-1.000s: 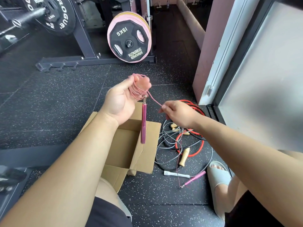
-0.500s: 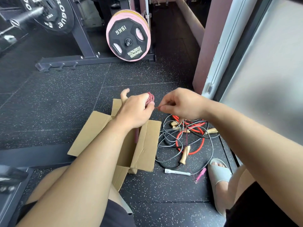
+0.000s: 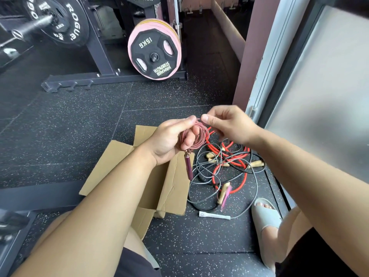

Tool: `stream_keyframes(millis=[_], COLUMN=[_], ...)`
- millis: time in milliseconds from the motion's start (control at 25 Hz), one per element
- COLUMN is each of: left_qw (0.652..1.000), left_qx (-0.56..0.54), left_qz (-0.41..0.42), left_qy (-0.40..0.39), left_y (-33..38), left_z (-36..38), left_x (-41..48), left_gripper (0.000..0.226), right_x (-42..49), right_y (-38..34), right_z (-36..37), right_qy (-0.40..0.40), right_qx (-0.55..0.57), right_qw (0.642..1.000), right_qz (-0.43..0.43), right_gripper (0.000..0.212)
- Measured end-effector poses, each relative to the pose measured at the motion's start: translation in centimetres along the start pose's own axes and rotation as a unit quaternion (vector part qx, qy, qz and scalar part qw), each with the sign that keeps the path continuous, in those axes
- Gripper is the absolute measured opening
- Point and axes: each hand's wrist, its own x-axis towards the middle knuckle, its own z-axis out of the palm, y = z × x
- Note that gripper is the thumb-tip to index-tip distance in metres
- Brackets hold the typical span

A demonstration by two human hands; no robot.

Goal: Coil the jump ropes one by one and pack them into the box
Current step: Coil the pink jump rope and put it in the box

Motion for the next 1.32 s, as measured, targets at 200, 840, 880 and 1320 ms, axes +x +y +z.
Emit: stream_keyframes(millis=[200, 840, 880, 1320], left_qw=[0.972, 0.863, 0.817, 0.996], left_qx=[-0.223, 0.421, 0.509, 0.088], left_qz=[0.057, 0.162, 0.168, -0.029], left_qy=[0.04, 0.225, 0.212, 0.01], left_y=[1.7, -1.1, -1.9, -2.3], left_z=[-0.8, -3.8, -3.6, -2.6], left_x=[-0.4, 1.4, 1.6, 3.7], left_gripper=[0.035, 0.02, 0.022, 0.033], right_x=[0.0, 0.2, 0.5, 4.6], right_y=[1.2, 0.6, 0.3, 1.0], right_z=[2.7, 5.5, 5.4, 0.1], right_qy=[-0.034, -0.069, -0.068, -0.149], right_qx=[0.058, -0.293, -0.315, -0.084], right_qw=[0.998, 0.951, 0.942, 0.984], right_qz=[0.016, -0.072, -0.097, -0.045], right_gripper=[0.023, 0.017, 0.016, 0.027])
